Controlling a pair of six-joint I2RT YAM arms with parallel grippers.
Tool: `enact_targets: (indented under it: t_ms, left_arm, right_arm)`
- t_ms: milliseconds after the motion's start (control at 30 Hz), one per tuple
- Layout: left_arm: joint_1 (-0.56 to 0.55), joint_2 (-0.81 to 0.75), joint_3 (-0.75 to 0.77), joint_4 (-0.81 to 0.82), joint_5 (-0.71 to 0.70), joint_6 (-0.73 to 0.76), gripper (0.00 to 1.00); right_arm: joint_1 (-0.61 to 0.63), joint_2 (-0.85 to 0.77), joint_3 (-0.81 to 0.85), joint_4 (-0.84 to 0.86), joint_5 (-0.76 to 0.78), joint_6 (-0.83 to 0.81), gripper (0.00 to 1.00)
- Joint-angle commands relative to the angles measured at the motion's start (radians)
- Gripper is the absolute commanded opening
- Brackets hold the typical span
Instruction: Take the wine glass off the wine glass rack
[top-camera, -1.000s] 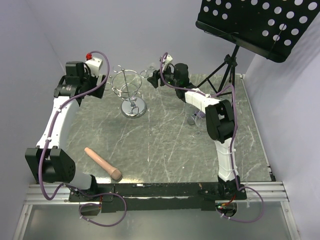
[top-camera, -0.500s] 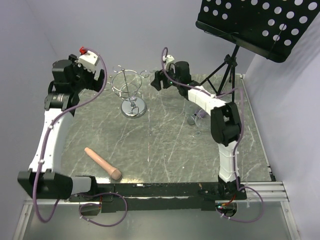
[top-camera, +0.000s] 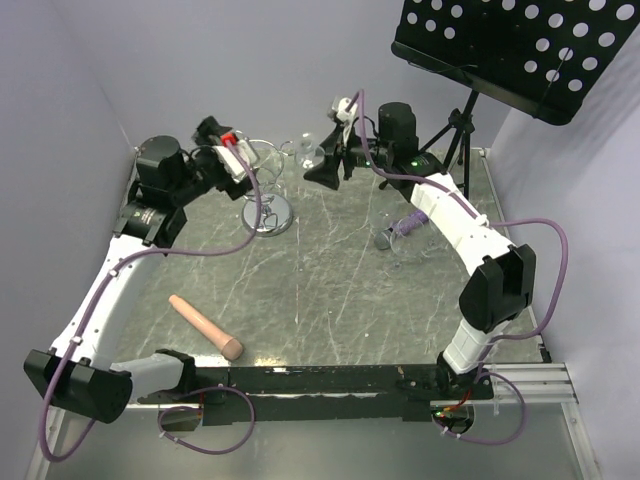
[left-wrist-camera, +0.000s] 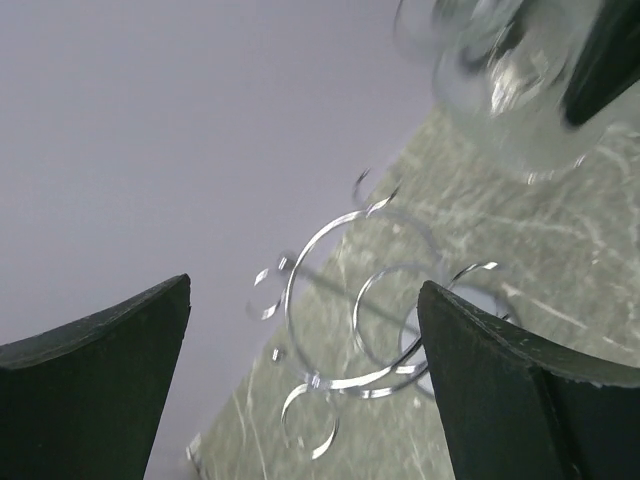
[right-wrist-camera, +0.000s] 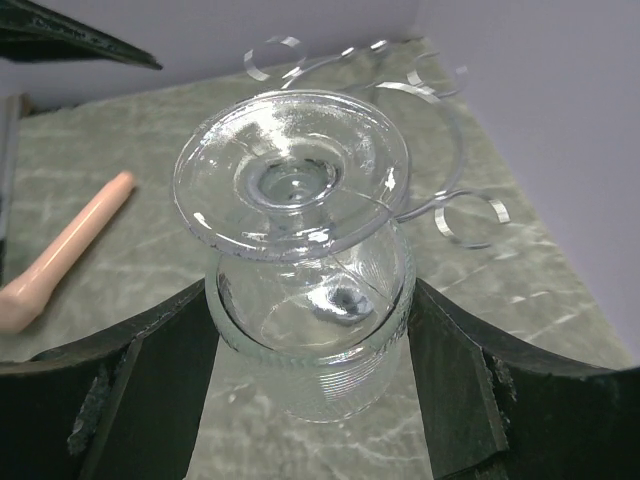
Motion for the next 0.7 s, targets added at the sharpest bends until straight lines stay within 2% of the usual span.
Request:
enact_targets:
  t_ms: [0, 200, 400, 667]
  left_arm:
    - [-0.078, -0.016, 0.005, 0.083, 0.131, 0.138, 1.00]
    - [-0.171, 0.022, 0.013, 0.043, 0.164, 0.294, 1.00]
    - [-0.203, 0.039, -0.024, 0.193, 0.171, 0.226, 0.98]
    - [-0.224, 0.064, -0.055, 0.293, 0.125, 0.162, 0.93]
  right_arm:
    - [0.008, -0.019, 0.083, -0.200, -0.140, -0.150, 0.00]
    - [0.008, -0.064, 0.040, -0.143, -0.111, -0.091, 0.00]
    - [0.027, -0.073, 0.008, -0.058, -0.081, 0.035, 0.00]
    - [0.074, -0.061, 0.014, -0.041, -0.085, 0.079, 0.00]
